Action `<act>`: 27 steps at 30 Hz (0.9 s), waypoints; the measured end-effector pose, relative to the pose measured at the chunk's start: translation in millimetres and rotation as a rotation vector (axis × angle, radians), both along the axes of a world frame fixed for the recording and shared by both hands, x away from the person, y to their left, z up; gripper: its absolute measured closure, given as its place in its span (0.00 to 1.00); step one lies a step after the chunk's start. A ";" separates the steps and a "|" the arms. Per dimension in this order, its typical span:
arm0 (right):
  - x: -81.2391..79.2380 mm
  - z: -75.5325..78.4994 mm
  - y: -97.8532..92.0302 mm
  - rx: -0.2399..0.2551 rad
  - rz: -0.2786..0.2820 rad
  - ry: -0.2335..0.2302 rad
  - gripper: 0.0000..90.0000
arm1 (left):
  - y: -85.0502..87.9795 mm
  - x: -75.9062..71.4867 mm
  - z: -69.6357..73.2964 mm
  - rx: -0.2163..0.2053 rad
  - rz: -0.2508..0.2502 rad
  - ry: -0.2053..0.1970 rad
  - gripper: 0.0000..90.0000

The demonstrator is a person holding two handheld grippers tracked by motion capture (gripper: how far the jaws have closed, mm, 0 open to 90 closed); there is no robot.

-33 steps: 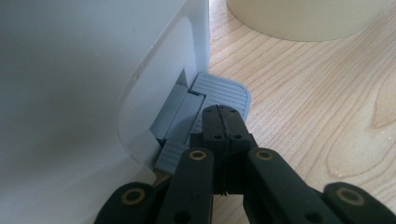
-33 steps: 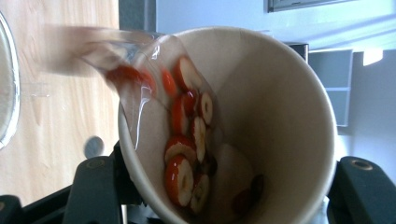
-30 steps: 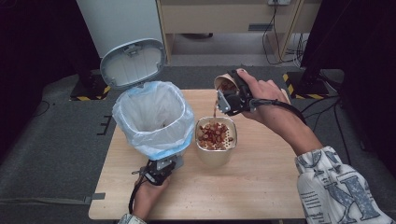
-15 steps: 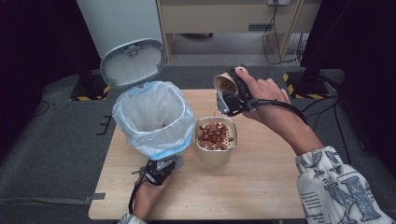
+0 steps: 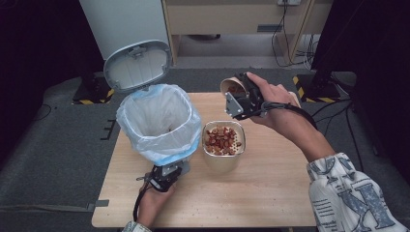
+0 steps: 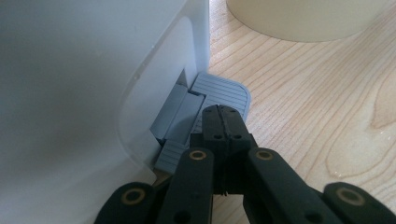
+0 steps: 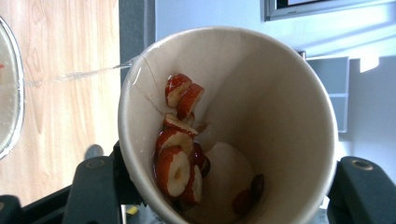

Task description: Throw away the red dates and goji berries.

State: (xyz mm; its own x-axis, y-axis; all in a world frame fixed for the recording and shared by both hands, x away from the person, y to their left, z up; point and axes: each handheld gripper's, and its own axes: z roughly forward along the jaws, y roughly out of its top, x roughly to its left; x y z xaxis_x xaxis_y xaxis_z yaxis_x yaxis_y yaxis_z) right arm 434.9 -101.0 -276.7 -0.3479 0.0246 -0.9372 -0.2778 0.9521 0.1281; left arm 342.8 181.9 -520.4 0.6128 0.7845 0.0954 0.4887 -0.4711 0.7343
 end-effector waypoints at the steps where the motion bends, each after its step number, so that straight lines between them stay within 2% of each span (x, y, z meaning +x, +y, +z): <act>1: 1.6 -0.4 -1.8 0.015 0.001 0.007 0.40 | -0.3 0.1 -0.3 -0.005 0.002 -0.002 0.99; 4: 4.3 -0.9 -5.6 0.061 0.001 0.038 0.40 | -0.1 0.2 -0.2 -0.006 -0.001 0.000 0.99; 6: 4.9 -1.8 -6.3 0.067 -0.002 0.044 0.40 | -0.3 0.0 -0.2 -0.006 0.003 -0.001 0.99; 10: 3.6 -3.8 -3.6 0.044 0.014 0.046 0.40 | 0.0 0.1 -0.1 0.000 -0.001 -0.002 0.99; 12: 4.3 -3.4 -3.5 0.016 0.009 0.025 0.40 | 0.1 0.2 -0.1 0.000 -0.003 -0.001 0.99; 17: 1.0 -1.0 1.5 0.004 0.021 0.018 0.40 | -0.1 -0.1 0.1 0.001 0.000 -0.001 0.99; 23: 0.4 -0.6 6.8 -0.067 -0.001 -0.027 0.41 | 0.0 0.0 0.0 0.001 -0.001 -0.001 0.99; 24: 0.0 -1.9 8.9 -0.105 -0.008 -0.052 0.41 | 0.0 0.0 0.1 0.000 -0.001 0.000 0.99; 25: -1.4 -4.9 12.8 -0.178 -0.013 -0.095 0.41 | 0.0 0.0 0.0 0.000 -0.001 0.000 0.99; 27: -3.7 -8.7 16.8 -0.254 -0.013 -0.133 0.41 | -0.1 0.0 0.0 -0.001 0.000 0.000 0.99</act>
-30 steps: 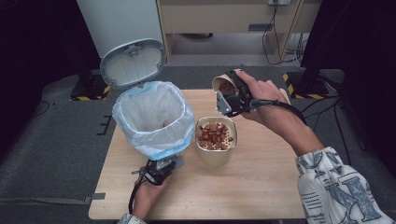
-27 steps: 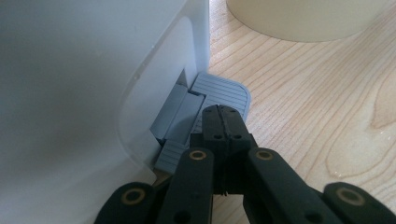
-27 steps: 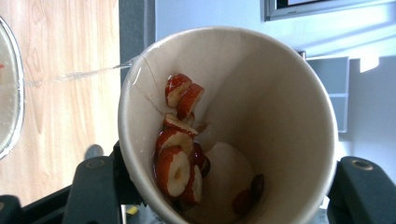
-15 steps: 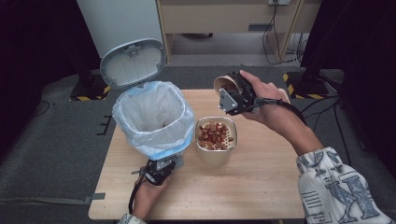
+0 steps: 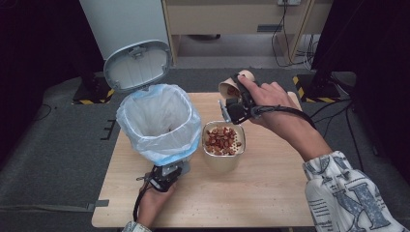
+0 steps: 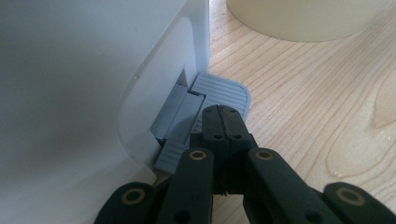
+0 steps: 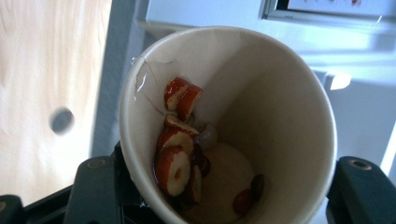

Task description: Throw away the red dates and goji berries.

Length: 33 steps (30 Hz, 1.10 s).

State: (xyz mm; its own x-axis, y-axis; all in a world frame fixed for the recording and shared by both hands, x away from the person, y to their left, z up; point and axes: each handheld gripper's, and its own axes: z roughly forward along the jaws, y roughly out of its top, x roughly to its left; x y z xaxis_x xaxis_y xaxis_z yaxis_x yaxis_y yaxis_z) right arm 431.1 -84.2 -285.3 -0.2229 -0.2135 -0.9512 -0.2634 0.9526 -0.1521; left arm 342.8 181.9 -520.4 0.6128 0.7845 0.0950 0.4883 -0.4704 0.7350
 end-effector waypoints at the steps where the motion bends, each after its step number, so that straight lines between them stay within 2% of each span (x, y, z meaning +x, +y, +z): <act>1: -0.9 -1.6 1.4 -0.033 0.003 -0.021 0.41 | -0.1 0.0 0.0 0.001 0.000 0.000 0.99; 4: -2.8 -6.4 5.4 -0.156 0.012 -0.094 0.41 | -0.4 -0.2 0.0 0.000 0.003 0.000 0.99; 6: -3.2 -7.4 6.3 -0.189 0.011 -0.112 0.41 | -1.5 -0.3 -0.9 -0.025 0.006 -0.002 0.99; 8: -2.7 -8.1 6.8 -0.216 0.005 -0.128 0.41 | -0.2 0.1 0.1 0.001 -0.002 0.000 0.99; 9: -1.9 -9.2 6.8 -0.229 0.005 -0.132 0.41 | -0.2 0.2 -0.1 -0.002 -0.001 -0.001 0.99; 13: -0.7 -9.9 5.1 -0.230 0.001 -0.123 0.41 | -0.3 0.0 -0.1 -0.004 0.002 0.000 0.99; 15: 0.0 -9.2 4.0 -0.214 0.000 -0.114 0.41 | -0.3 0.0 -0.1 -0.004 0.001 0.000 0.99; 16: 0.1 -8.9 3.3 -0.204 -0.005 -0.112 0.41 | -1.5 -0.3 -0.8 -0.024 0.006 -0.002 0.99; 17: 0.3 -8.4 2.8 -0.201 -0.002 -0.112 0.41 | -0.3 0.1 -0.1 -0.003 0.000 -0.001 0.99; 18: 0.2 -8.5 2.1 -0.196 -0.005 -0.111 0.41 | -1.4 -0.2 -0.8 -0.022 0.004 -0.003 0.99; 22: -0.8 -7.7 1.2 -0.197 -0.004 -0.111 0.41 | -1.4 -0.1 -0.9 -0.025 0.004 -0.002 0.99; 24: -0.8 -7.9 1.0 -0.198 0.002 -0.110 0.41 | -0.1 0.1 0.0 0.001 0.001 -0.001 0.99; 33: -1.3 -10.8 -1.8 -0.181 0.004 -0.107 0.41 | -0.2 0.0 -0.2 -0.005 0.002 -0.001 0.99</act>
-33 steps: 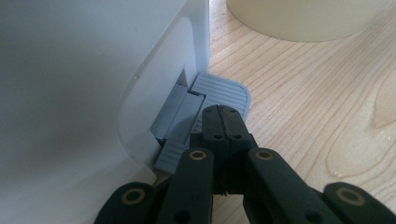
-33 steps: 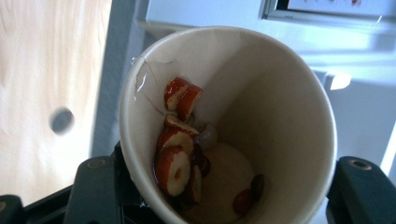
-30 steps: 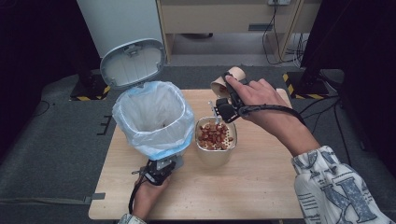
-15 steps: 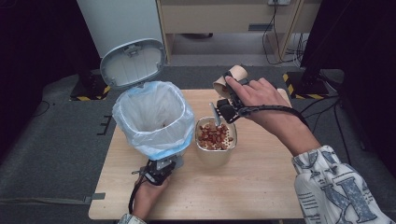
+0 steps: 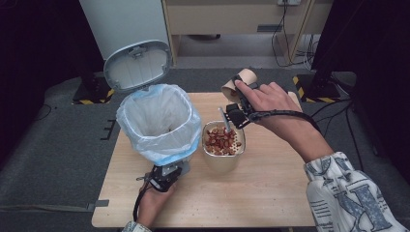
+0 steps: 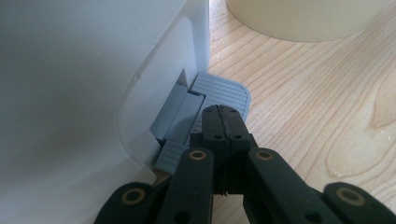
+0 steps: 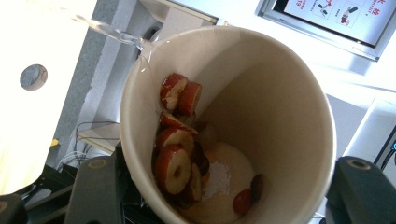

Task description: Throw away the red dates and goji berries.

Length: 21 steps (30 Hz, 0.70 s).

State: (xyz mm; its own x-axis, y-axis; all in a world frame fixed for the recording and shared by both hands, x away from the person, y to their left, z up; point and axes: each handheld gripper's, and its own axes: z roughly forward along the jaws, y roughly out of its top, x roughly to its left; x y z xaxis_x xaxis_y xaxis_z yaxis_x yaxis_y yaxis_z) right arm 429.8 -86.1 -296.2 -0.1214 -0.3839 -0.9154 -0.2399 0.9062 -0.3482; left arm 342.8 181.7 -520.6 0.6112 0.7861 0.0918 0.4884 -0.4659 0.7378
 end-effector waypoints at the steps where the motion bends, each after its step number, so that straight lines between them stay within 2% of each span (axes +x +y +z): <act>1: -0.1 0.1 -0.5 0.002 -0.001 0.000 0.41 | 0.0 0.0 0.0 0.000 0.000 0.000 0.99; 11: 1.3 -0.4 -5.5 0.052 0.013 0.010 0.41 | 0.0 0.0 0.0 0.001 -0.001 0.000 0.99; 21: -0.6 -2.1 -5.6 0.051 0.024 0.009 0.41 | 0.1 0.0 0.0 0.001 -0.001 -0.001 0.99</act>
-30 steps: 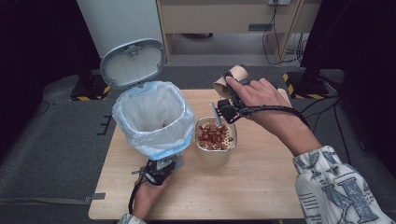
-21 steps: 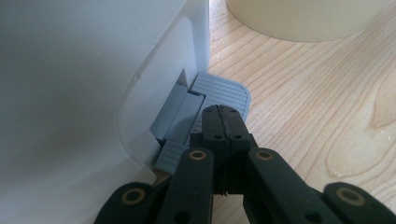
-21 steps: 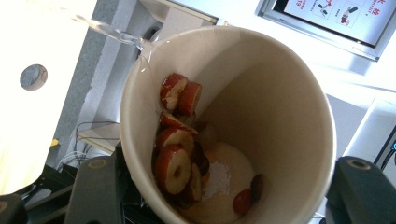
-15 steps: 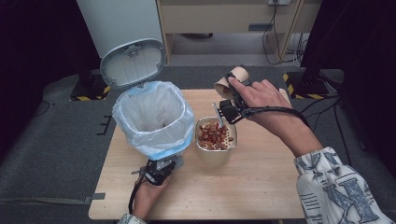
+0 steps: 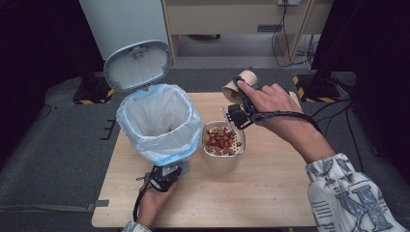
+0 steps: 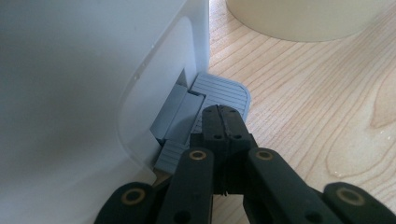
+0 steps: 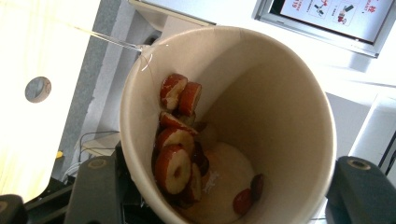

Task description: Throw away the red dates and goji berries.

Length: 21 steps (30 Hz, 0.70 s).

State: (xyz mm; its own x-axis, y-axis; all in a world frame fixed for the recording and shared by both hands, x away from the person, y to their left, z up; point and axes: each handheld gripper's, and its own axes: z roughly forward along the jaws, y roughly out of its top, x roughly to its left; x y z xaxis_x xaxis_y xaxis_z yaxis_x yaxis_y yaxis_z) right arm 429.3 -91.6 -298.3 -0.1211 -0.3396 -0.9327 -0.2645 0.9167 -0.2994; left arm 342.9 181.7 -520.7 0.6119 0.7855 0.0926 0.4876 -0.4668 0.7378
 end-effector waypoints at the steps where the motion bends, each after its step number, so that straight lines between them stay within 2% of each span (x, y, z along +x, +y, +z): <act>1: -0.4 -0.2 -0.2 -0.001 -0.001 0.001 0.41 | 0.0 0.0 0.0 0.000 0.000 0.000 0.99; 14: -3.5 -2.0 -2.8 0.014 0.007 -0.002 0.41 | -0.1 0.0 0.0 0.000 0.001 0.000 0.99; 21: -5.1 -0.9 -2.8 0.001 0.006 -0.007 0.41 | 0.0 0.0 0.0 0.001 0.000 0.000 0.99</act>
State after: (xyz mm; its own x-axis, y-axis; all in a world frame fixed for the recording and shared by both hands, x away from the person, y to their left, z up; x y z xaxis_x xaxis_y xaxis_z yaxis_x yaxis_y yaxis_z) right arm 424.2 -94.4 -299.1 -0.1130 -0.3389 -0.9340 -0.2676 0.9157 -0.2999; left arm 342.8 181.7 -520.6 0.6122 0.7852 0.0931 0.4875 -0.4675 0.7374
